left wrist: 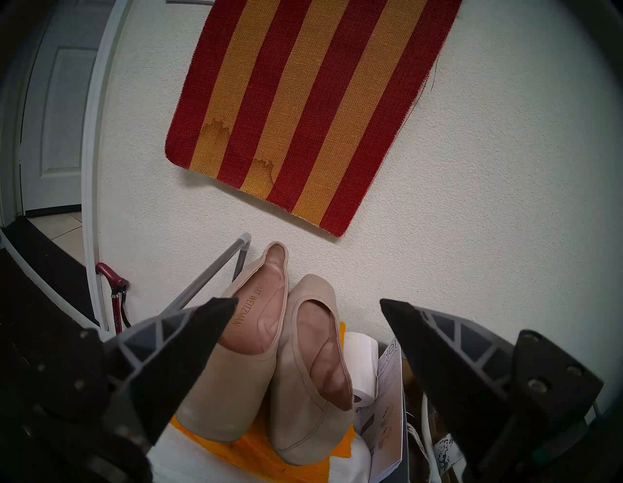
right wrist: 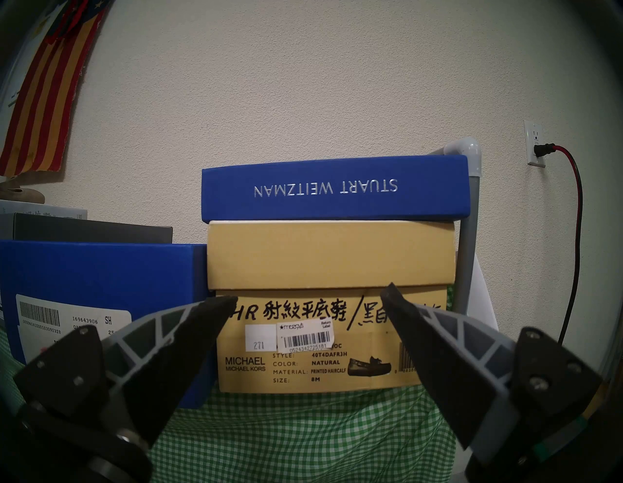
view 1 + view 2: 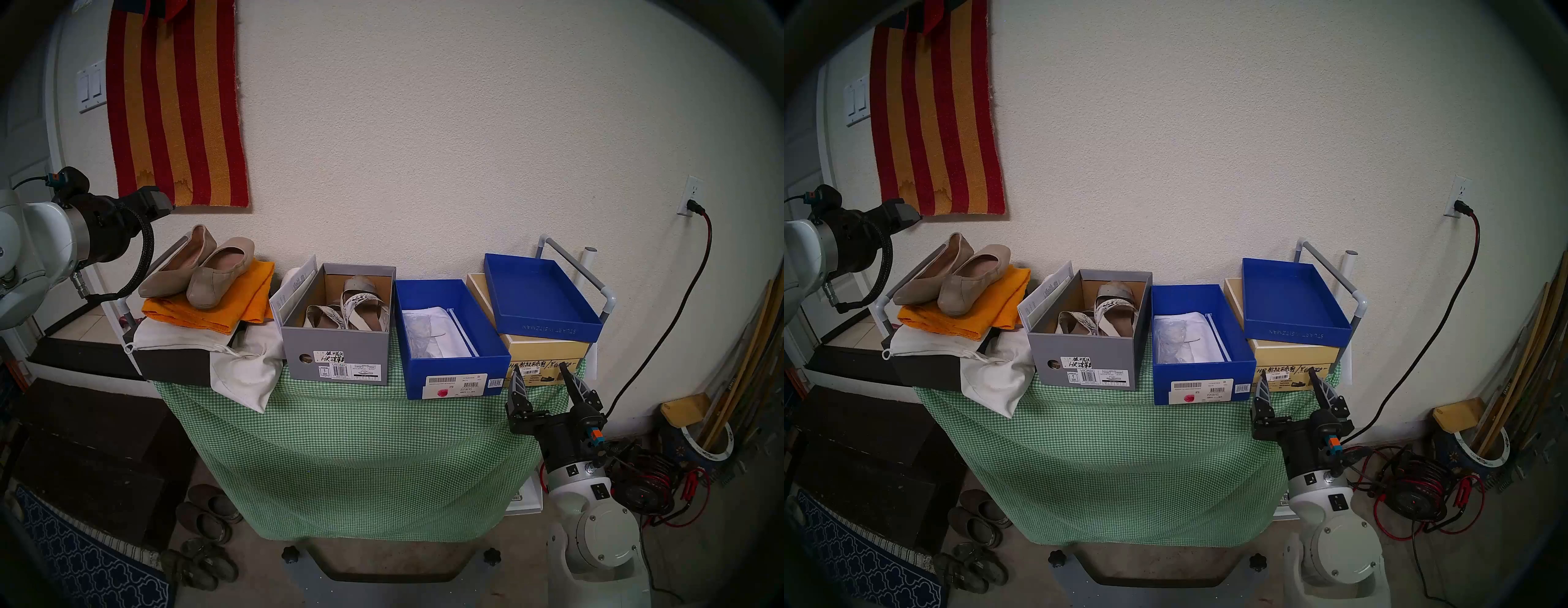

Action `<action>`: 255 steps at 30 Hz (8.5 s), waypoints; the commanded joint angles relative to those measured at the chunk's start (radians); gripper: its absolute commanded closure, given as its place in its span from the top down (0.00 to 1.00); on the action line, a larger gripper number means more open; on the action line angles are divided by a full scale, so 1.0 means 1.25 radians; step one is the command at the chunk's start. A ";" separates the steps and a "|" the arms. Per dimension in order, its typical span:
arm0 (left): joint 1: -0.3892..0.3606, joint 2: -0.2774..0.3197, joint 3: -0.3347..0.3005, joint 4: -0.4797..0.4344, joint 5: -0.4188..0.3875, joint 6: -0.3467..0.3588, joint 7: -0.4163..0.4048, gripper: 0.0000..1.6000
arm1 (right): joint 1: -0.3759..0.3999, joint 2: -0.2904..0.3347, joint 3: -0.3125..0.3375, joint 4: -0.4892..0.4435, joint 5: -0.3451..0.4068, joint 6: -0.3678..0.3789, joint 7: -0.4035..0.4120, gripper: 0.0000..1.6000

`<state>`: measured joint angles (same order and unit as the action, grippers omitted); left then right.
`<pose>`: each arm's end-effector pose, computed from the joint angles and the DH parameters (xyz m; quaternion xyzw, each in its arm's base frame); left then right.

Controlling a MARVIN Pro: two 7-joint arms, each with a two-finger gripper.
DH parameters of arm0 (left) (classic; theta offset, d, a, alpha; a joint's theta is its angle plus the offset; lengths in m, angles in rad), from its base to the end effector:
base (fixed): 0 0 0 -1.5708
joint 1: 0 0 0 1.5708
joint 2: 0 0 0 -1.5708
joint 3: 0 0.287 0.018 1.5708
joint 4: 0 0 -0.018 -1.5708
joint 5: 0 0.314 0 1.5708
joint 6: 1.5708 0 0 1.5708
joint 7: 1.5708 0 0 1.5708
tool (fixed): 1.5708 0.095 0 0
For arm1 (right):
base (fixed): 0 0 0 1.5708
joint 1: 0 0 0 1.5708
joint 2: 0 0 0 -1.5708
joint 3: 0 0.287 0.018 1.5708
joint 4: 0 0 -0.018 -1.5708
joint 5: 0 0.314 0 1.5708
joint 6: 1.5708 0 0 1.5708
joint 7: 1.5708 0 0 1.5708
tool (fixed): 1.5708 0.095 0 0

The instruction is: Put shoes into shoe box

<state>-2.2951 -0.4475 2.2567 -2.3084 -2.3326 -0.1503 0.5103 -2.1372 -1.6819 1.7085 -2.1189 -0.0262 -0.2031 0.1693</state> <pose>0.3177 0.1628 0.0293 0.7596 0.1956 0.6144 0.0852 0.2641 -0.0251 -0.2609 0.6438 0.0113 0.7650 0.0149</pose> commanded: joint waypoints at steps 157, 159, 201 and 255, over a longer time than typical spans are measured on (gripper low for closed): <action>0.556 0.278 -0.549 0.419 0.398 0.631 -0.178 0.46 | 0.000 0.000 0.000 0.000 0.000 0.000 0.000 1.00; 0.567 0.278 -0.551 0.417 0.400 0.627 -0.183 0.74 | 0.000 0.000 0.000 0.000 0.000 0.000 0.000 1.00; 0.629 0.212 -0.681 0.414 0.385 0.559 -0.235 0.00 | 0.000 0.000 0.000 0.000 0.000 0.000 0.000 1.00; 1.084 -0.136 -0.810 0.674 0.244 0.497 -0.247 1.00 | 0.000 0.000 0.000 0.000 0.000 0.000 0.000 1.00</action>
<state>-1.0448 -0.5374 1.2635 -1.5172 -1.9951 0.4743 0.2028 -2.1369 -1.6819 1.7086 -2.1184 -0.0266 -0.2031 0.1692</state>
